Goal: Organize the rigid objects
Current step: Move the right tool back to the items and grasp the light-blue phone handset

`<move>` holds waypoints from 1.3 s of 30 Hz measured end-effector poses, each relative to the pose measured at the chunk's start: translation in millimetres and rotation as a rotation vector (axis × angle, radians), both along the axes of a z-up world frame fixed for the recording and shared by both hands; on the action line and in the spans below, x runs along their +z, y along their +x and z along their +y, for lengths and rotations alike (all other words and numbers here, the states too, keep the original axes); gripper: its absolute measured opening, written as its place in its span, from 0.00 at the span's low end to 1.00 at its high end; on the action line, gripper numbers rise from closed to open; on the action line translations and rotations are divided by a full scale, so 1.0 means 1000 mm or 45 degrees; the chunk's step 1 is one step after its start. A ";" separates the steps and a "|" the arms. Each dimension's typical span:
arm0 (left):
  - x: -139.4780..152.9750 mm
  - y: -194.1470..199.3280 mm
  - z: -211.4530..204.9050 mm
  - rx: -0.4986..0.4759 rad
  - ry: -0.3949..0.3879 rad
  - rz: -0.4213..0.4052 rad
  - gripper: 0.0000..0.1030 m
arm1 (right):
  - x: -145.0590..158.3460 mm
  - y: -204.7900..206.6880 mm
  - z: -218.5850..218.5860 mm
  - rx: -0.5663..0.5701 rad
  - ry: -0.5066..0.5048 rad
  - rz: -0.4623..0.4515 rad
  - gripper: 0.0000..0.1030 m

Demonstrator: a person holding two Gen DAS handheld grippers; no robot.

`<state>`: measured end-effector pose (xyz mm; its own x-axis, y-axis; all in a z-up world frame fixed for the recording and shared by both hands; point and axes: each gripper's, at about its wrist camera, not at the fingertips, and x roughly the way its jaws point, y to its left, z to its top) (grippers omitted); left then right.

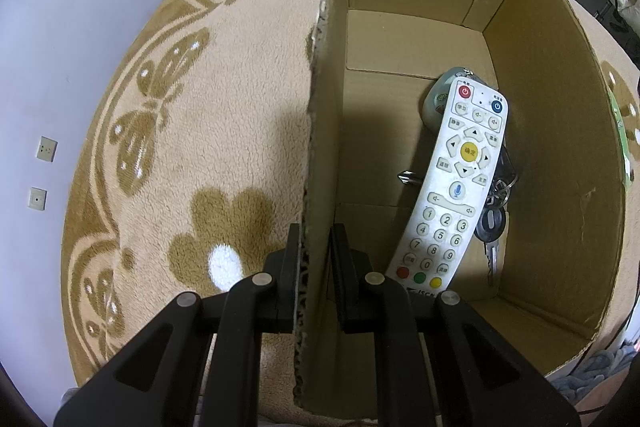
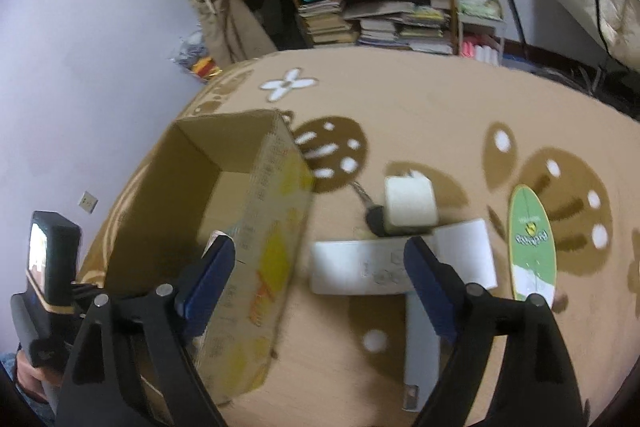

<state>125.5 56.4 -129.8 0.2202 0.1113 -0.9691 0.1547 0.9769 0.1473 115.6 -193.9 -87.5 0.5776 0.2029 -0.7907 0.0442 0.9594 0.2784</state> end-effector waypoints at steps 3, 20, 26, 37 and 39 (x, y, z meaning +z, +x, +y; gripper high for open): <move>0.000 0.000 0.000 -0.002 0.002 0.000 0.13 | -0.012 -0.001 -0.009 -0.030 -0.010 0.045 0.89; 0.001 0.000 0.000 0.000 -0.004 0.002 0.12 | -0.068 -0.009 -0.030 -0.093 -0.003 0.233 0.88; 0.001 0.000 0.001 0.001 -0.005 0.003 0.12 | -0.088 -0.010 -0.034 -0.110 -0.027 0.304 0.65; 0.001 0.000 0.001 0.001 -0.007 0.003 0.13 | -0.104 -0.013 -0.043 -0.159 -0.075 0.353 0.34; 0.001 0.000 0.001 0.001 -0.007 0.004 0.13 | -0.104 -0.015 -0.044 -0.170 -0.080 0.343 0.32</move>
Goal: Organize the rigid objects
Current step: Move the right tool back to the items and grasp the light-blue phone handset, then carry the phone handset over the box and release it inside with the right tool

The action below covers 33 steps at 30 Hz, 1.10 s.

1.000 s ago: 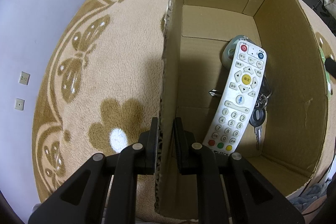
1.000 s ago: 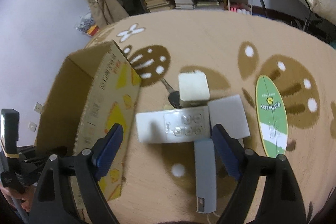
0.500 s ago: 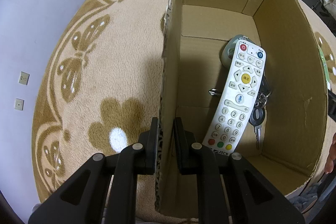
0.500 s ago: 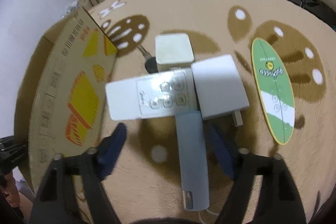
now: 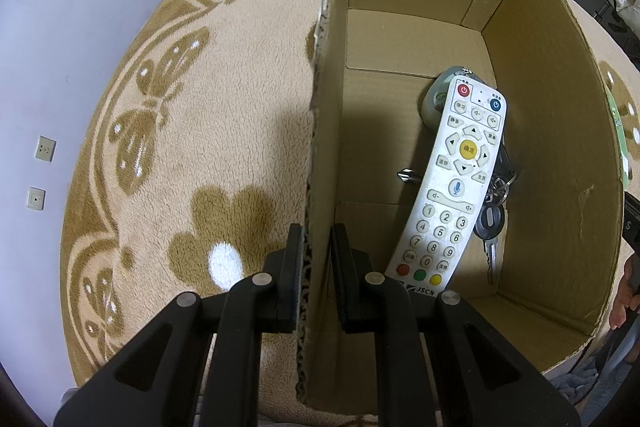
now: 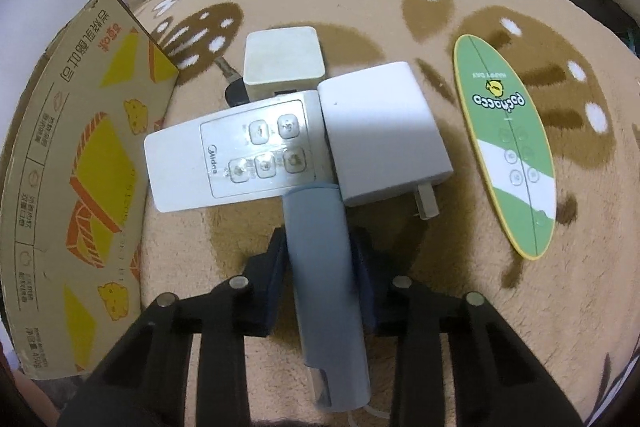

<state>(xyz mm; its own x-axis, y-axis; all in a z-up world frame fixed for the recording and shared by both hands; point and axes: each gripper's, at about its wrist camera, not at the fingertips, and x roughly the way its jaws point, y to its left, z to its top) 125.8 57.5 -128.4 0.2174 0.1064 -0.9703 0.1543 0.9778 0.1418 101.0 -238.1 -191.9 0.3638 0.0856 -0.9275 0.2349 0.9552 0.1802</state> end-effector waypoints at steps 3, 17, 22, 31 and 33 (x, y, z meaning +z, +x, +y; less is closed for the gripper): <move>0.000 0.000 0.000 -0.001 0.002 0.000 0.13 | 0.001 -0.001 0.001 -0.001 -0.016 -0.008 0.31; 0.002 0.000 0.000 -0.002 0.004 0.000 0.13 | 0.020 -0.015 0.027 0.015 -0.115 -0.083 0.29; 0.002 0.000 0.000 -0.002 0.004 0.000 0.13 | 0.028 -0.016 0.023 0.012 -0.107 -0.109 0.29; 0.001 0.000 0.000 -0.005 0.008 0.000 0.13 | 0.036 -0.010 0.025 0.022 -0.090 -0.156 0.29; 0.001 0.000 0.000 -0.004 0.008 0.000 0.13 | 0.039 -0.010 0.027 0.030 -0.098 -0.168 0.29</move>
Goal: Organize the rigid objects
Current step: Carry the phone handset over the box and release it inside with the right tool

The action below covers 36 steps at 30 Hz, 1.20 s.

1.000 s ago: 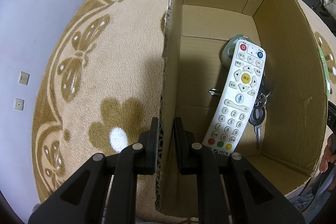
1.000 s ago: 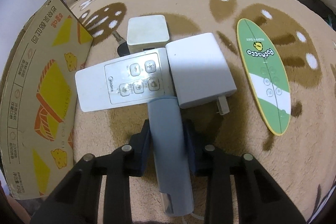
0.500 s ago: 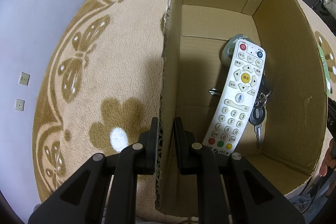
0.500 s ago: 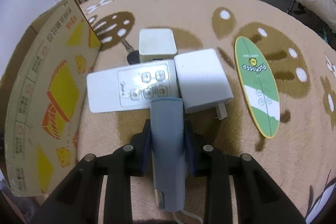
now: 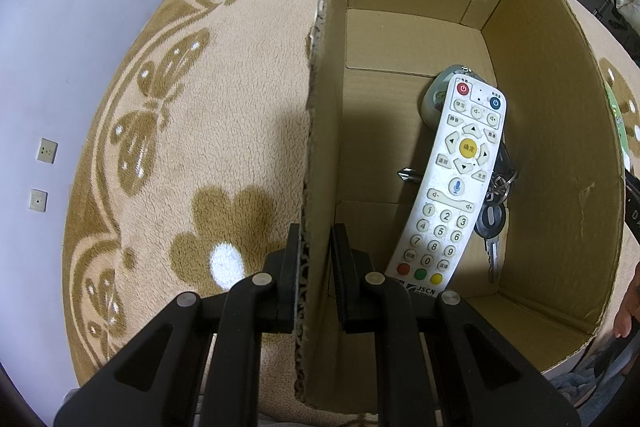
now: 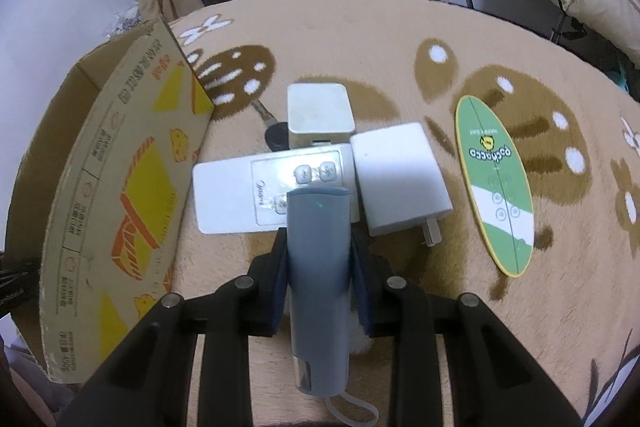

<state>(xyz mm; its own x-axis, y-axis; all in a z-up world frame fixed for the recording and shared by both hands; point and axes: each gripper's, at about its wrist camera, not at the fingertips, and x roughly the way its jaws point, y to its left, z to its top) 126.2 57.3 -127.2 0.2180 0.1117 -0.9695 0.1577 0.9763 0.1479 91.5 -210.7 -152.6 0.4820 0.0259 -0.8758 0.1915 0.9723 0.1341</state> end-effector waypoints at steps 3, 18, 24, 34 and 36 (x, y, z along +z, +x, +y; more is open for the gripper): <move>0.000 0.000 0.000 0.001 -0.001 0.000 0.13 | 0.008 0.000 0.003 0.010 0.018 -0.035 0.29; 0.000 0.000 0.000 0.000 0.001 0.000 0.13 | 0.076 0.003 0.023 0.088 0.127 -0.253 0.29; 0.000 0.000 0.000 0.000 0.001 0.001 0.13 | 0.108 0.006 0.035 0.135 0.132 -0.344 0.29; 0.000 0.000 -0.001 0.001 0.000 0.002 0.13 | 0.137 0.014 0.052 0.205 0.143 -0.417 0.29; 0.000 0.000 0.000 0.000 0.001 0.001 0.13 | 0.140 0.014 0.056 0.216 0.151 -0.426 0.29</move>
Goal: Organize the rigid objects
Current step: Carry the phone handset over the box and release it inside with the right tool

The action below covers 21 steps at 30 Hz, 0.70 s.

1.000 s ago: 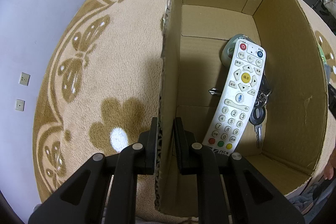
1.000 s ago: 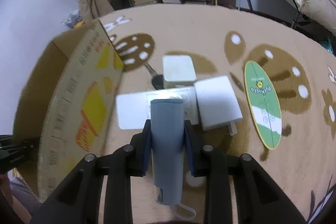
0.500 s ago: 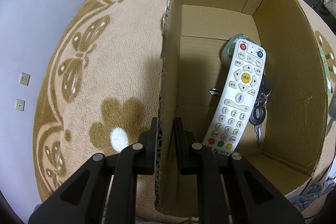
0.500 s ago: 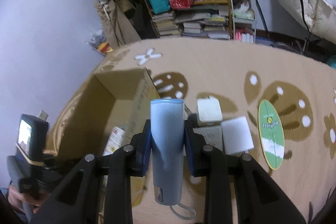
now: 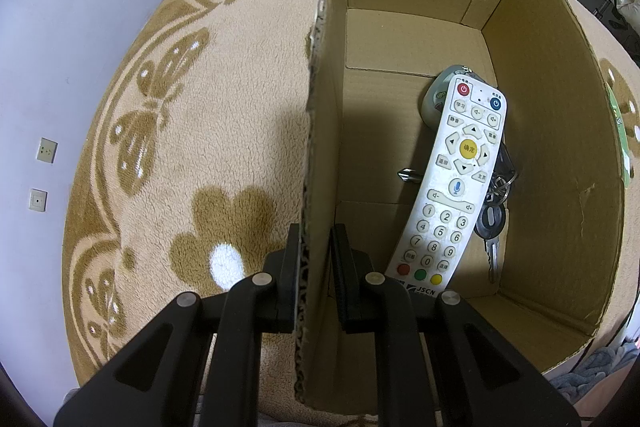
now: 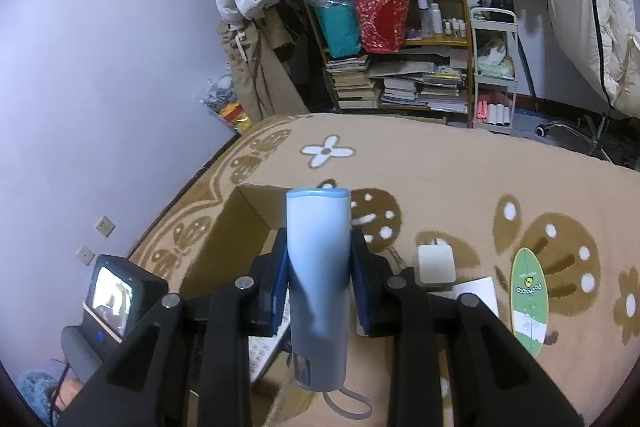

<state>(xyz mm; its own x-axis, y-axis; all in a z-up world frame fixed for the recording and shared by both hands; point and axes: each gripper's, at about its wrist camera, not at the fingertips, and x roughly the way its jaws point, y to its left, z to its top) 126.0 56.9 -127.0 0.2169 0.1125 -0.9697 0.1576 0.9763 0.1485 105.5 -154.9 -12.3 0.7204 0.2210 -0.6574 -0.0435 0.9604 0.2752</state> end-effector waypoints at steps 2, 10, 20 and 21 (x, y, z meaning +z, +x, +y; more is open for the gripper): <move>0.000 0.000 0.000 0.002 -0.002 0.001 0.13 | 0.002 0.000 0.003 0.010 0.009 -0.006 0.29; 0.000 0.000 0.000 0.001 -0.001 0.000 0.13 | -0.002 0.004 0.020 0.082 0.039 0.011 0.29; 0.000 0.000 0.000 0.001 -0.001 0.001 0.13 | -0.038 0.013 0.044 0.147 0.115 0.125 0.29; 0.000 0.000 0.000 0.000 -0.001 0.001 0.13 | -0.040 0.015 0.046 0.145 0.117 0.133 0.29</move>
<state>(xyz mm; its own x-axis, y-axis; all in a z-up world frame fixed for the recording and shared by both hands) 126.4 56.8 -126.9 0.2165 0.1118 -0.9699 0.1573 0.9764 0.1477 120.1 -109.2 -52.4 0.6160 0.3599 -0.7007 -0.1169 0.9215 0.3705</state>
